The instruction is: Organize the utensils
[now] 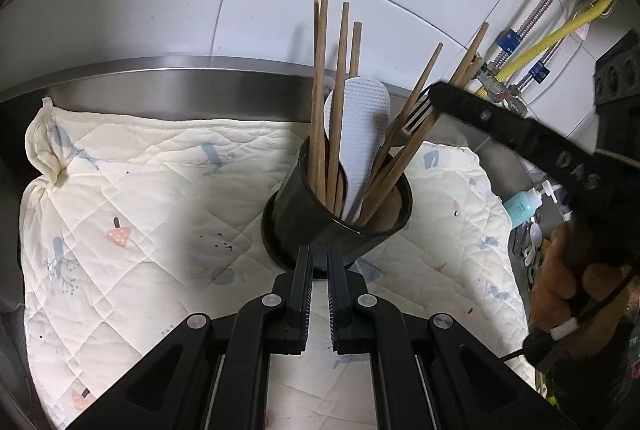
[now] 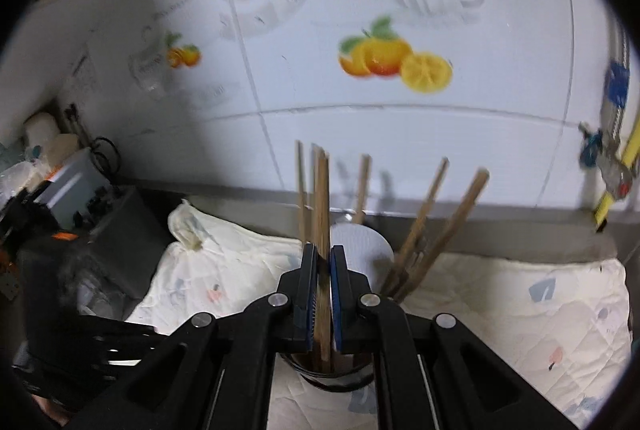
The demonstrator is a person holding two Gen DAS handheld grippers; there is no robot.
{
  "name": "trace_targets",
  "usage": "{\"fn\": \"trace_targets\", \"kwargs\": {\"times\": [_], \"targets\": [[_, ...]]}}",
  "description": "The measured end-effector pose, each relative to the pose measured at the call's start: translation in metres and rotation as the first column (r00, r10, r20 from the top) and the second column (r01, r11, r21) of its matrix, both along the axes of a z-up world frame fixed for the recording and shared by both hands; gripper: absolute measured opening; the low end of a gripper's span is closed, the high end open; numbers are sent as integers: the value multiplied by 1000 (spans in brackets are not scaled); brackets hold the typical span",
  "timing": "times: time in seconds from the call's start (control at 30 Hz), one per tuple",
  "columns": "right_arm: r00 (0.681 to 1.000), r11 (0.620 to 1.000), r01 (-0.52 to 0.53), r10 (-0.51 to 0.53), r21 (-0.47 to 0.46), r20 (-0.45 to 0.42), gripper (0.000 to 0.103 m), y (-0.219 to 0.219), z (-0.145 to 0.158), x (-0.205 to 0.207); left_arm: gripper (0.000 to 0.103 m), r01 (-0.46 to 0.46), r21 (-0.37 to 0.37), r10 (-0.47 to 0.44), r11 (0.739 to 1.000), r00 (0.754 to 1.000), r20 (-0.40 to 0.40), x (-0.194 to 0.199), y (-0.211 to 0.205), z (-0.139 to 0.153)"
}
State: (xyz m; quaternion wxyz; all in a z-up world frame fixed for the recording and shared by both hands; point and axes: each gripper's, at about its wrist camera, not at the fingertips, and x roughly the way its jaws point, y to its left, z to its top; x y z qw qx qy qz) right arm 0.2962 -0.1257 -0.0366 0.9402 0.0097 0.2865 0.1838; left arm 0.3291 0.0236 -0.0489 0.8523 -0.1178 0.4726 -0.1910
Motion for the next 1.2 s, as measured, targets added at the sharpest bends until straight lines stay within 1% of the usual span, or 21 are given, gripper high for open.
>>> {"fn": "trace_targets", "kwargs": {"times": [0.17,0.23,0.27,0.3,0.33,0.37,0.4,0.57,0.63,0.67,0.7,0.8,0.97,1.1,1.2], "targets": [[999,999,22,-21,39,-37,10,-8,-5,3,9,6,0,-6,1000,1000,2,3,2,0],[999,999,30,-29,25,-41,10,-7,-6,1,15,7,2,-7,1000,1000,5,3,3,2],[999,999,33,-33,17,-37,11,-7,-7,0,30,5,3,-5,1000,1000,8,3,3,2],[999,999,41,-41,6,-36,15,-7,-7,-2,47,1,6,-1,1000,1000,20,2,4,3],[998,999,45,-45,3,-38,17,-6,-7,-3,49,-2,9,2,1000,999,33,1,5,5],[998,999,48,-48,2,-40,23,-6,-7,-5,49,1,10,-2,1000,999,43,0,6,7],[998,999,54,-54,-1,-37,26,-5,-7,-7,49,9,8,-9,1000,999,45,0,7,8],[996,997,80,-81,-6,-34,33,-1,-8,-19,50,13,16,-14,1000,999,47,-1,12,10],[996,996,88,-88,-21,-31,41,-1,-9,-27,52,3,14,-3,1000,999,48,-3,15,11],[996,996,88,-89,-30,-31,48,0,-10,-31,54,-4,20,3,1000,999,50,-5,17,12],[995,995,90,-91,-41,-30,50,1,-11,-34,55,-8,27,6,1000,999,53,-7,18,12],[994,993,100,-102,-70,-34,50,1,-17,-44,55,-16,62,12,998,998,57,-13,19,13],[991,991,119,-122,-67,-56,50,-2,-27,-59,56,-38,118,28,992,996,87,-31,18,19],[989,990,119,-125,-74,-76,50,-5,-35,-76,56,-70,178,48,982,991,125,-54,13,28],[989,990,118,-125,-83,-79,50,-7,-37,-90,56,-88,194,59,977,987,151,-74,9,35]]}}
